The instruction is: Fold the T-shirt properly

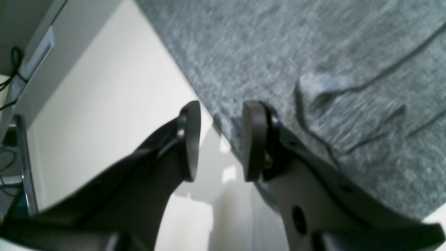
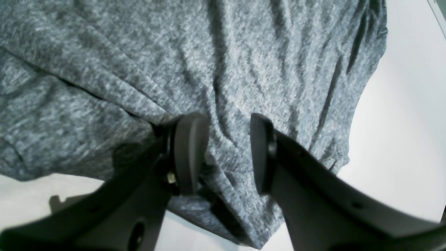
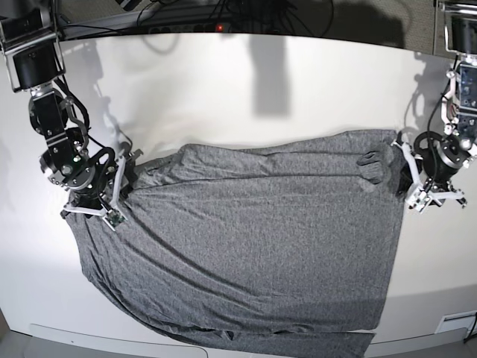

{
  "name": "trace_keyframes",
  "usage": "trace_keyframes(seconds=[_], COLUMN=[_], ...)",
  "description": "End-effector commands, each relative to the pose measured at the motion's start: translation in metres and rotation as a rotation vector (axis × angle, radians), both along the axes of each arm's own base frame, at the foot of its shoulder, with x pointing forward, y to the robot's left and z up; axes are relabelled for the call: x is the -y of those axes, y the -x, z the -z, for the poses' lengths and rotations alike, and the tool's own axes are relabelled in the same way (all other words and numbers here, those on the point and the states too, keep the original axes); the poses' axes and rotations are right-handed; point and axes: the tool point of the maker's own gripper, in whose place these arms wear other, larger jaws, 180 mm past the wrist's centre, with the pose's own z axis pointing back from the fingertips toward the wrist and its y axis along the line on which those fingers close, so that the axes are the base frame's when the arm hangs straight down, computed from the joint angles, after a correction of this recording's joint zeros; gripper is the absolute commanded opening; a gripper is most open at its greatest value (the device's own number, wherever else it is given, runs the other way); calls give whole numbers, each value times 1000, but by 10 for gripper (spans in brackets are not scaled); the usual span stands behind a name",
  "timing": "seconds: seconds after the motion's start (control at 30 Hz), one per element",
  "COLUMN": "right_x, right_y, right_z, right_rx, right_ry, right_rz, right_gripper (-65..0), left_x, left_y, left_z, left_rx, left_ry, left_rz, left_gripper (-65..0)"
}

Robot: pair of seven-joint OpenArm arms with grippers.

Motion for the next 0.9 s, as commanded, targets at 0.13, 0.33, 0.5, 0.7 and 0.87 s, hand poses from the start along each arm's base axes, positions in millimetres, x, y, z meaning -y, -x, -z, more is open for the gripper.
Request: trace_keyframes(seconds=[0.13,0.33,0.5,0.7,0.87], right_x=[7,4,3,3,13], right_y=[-15,-8,5,9,15], right_z=[-23,-32,-26,-23,-18], right_rx=[67,21,-66,-84,-131], right_ry=[10,51,80,83,125], right_rz=[4,-92,-155,-162,-131], right_gripper=[-410,-410,-410,-410,-410], left_x=[-6,26,26,54,55], left_y=[-5,20,56,96,105], left_z=[-16,-31,-16,24,48], left_rx=[-9,-29,-92,-159,-223], left_ry=[38,43,-5,-161,-231], left_rz=[-38,125,175,386,434], left_gripper=[-465,-465,-465,-458,-458])
